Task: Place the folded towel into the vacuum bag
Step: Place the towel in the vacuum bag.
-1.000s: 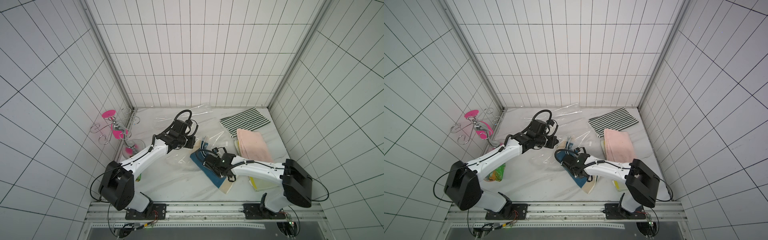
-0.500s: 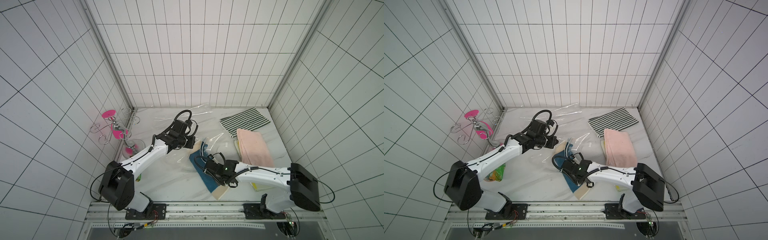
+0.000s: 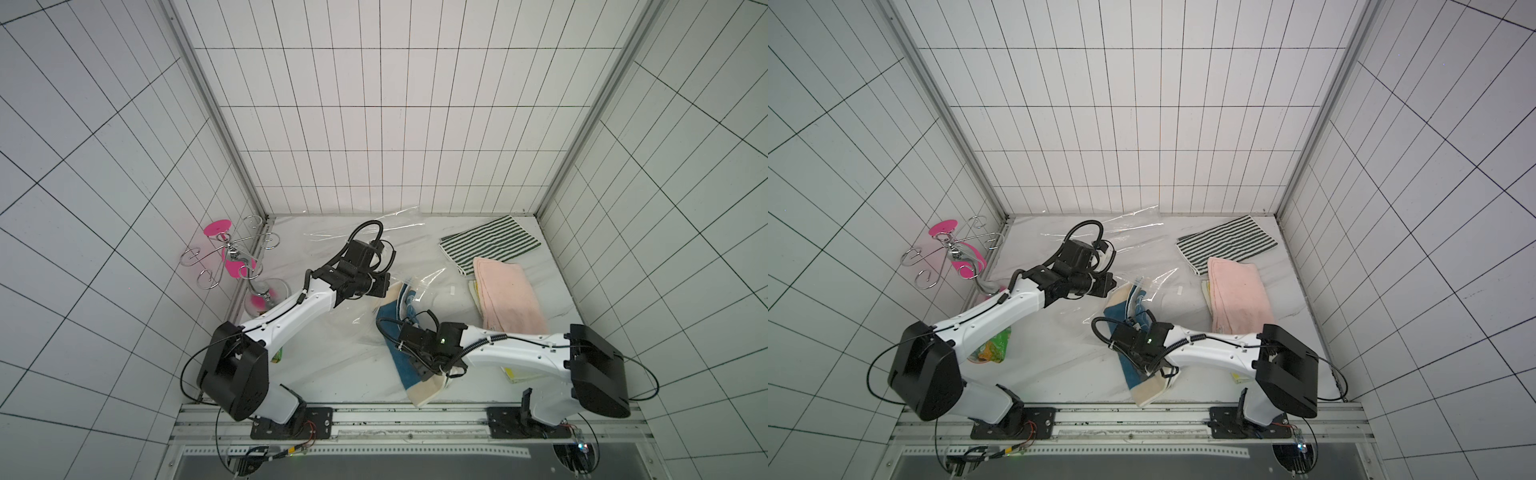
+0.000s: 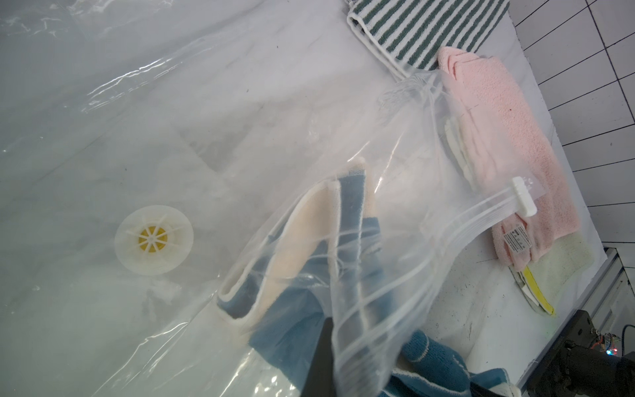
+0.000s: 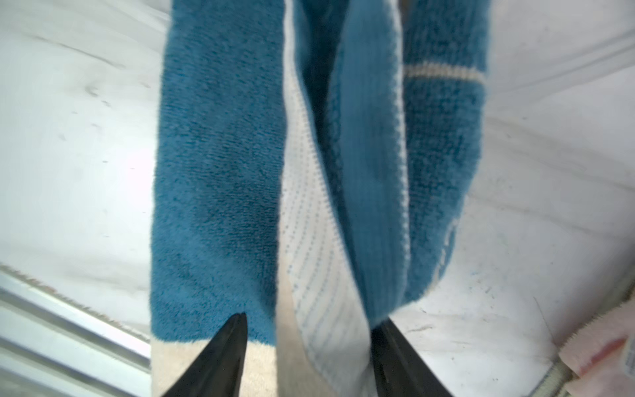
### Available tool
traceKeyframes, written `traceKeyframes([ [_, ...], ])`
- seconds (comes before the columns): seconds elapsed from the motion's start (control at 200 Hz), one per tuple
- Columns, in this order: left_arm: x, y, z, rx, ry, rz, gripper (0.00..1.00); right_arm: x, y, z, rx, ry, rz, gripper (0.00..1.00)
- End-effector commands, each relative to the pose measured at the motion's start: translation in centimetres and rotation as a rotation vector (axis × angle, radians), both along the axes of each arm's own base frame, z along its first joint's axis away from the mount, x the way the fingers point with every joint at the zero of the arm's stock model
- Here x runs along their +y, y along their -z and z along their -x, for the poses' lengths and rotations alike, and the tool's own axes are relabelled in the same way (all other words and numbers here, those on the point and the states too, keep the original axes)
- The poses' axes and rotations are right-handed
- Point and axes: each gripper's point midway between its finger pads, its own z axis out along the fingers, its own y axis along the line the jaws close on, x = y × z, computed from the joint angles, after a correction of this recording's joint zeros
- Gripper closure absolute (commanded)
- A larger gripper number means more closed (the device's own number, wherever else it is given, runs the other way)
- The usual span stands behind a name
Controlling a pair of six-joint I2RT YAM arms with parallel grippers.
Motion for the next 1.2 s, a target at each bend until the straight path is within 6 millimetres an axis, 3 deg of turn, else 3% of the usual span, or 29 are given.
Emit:
traceKeyframes([
  [0.0,0.2,-0.8,-0.4,-0.033,-0.012,0.017,1.0,2.8,-0.3,0.7,0.059,0.006,-0.083,0.28],
  [0.075,0.4,-0.7,-0.4,-0.033,-0.02,0.01,1.0,3.1,0.2,0.7,0.064,0.005,-0.074,0.17],
  [0.245,1.0,-0.6,-0.6,-0.025,-0.037,0.001,1.0,3.9,2.2,0.9,0.052,0.001,-0.013,0.14],
  [0.355,1.2,-0.6,-0.8,-0.024,-0.04,0.005,1.0,3.2,4.2,1.0,0.037,0.014,0.076,0.14],
  [0.43,1.1,-0.6,-0.7,-0.021,-0.036,0.009,1.0,1.9,5.3,0.6,0.012,0.047,0.139,0.23],
  [0.525,0.9,-0.6,-0.7,-0.019,-0.028,0.018,1.0,1.0,5.3,-0.1,-0.027,0.077,0.157,0.46],
  [0.615,0.5,-0.6,-0.5,-0.013,-0.008,0.033,1.0,0.8,4.0,-0.7,-0.072,0.084,0.111,0.84],
  [0.71,0.1,-0.6,-0.3,-0.009,0.009,0.044,1.0,0.4,1.4,-1.6,-0.14,0.07,0.065,1.0],
  [0.89,-1.6,-1.6,0.9,-0.028,0.076,0.058,1.0,0.3,-4.3,-1.6,-0.133,-0.017,-0.03,1.0],
  [1.029,-3.3,-2.5,2.3,-0.046,0.129,0.064,1.0,1.6,-6.5,-0.7,-0.041,-0.077,-0.083,1.0],
  [1.194,-3.8,-5.2,3.4,-0.077,0.144,0.105,1.0,2.8,-8.8,-3.1,-0.148,-0.059,-0.161,1.0],
])
